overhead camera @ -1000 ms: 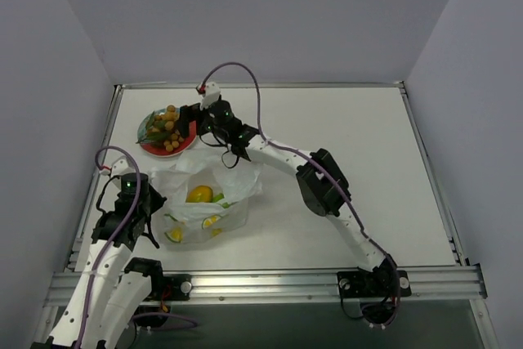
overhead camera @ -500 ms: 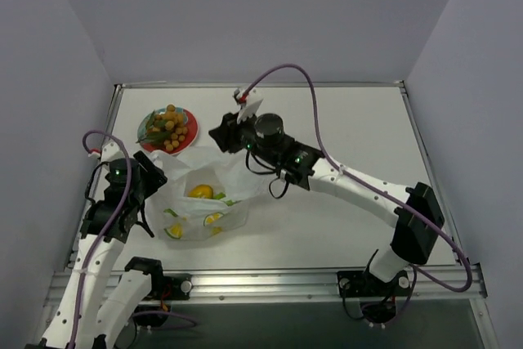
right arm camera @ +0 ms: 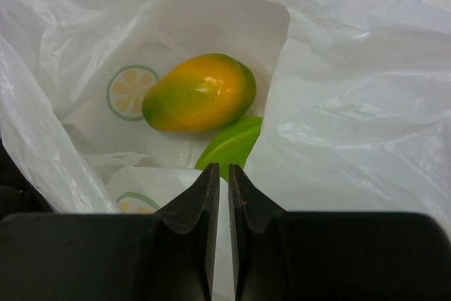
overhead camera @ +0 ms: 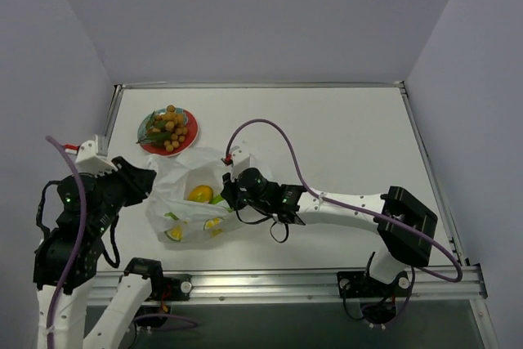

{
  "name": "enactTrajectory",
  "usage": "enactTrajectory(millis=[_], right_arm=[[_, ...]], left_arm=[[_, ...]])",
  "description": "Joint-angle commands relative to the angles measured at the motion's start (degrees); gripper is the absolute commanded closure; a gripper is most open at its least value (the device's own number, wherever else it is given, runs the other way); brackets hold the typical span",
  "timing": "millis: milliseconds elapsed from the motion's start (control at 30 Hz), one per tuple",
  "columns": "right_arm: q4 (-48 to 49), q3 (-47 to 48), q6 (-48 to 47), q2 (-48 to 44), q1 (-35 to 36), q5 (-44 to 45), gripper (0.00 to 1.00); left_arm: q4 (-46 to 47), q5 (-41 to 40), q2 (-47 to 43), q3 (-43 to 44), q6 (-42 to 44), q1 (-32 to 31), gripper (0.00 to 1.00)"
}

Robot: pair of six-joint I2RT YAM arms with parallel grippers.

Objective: Take the fake fruits out of the plastic bag

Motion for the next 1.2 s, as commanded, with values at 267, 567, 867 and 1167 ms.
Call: enactTrajectory(millis=[267, 567, 867, 1167], right_arm=[[7.5, -7.0, 3.6, -2.2, 4.2, 9.4, 0.94], [13.0, -16.7, 4.3, -1.5, 10.3, 20.0, 0.96], [17.3, -21.6, 8.3, 2.9, 11.1, 25.0, 0.97], [4.7, -14.4, 2.4, -4.6, 10.0, 19.8, 0.84]], left_arm=[[12.0, 6.9, 17.0, -15.5, -3.6, -11.8, 0.82], [19.1, -15.0, 18.8, -24.6, -8.7, -10.7, 0.77], [20.2, -11.3, 20.0, -34.3, -11.6, -9.1, 0.73], [16.2, -8.2, 14.2, -30.4, -9.9, -9.3, 0.45]])
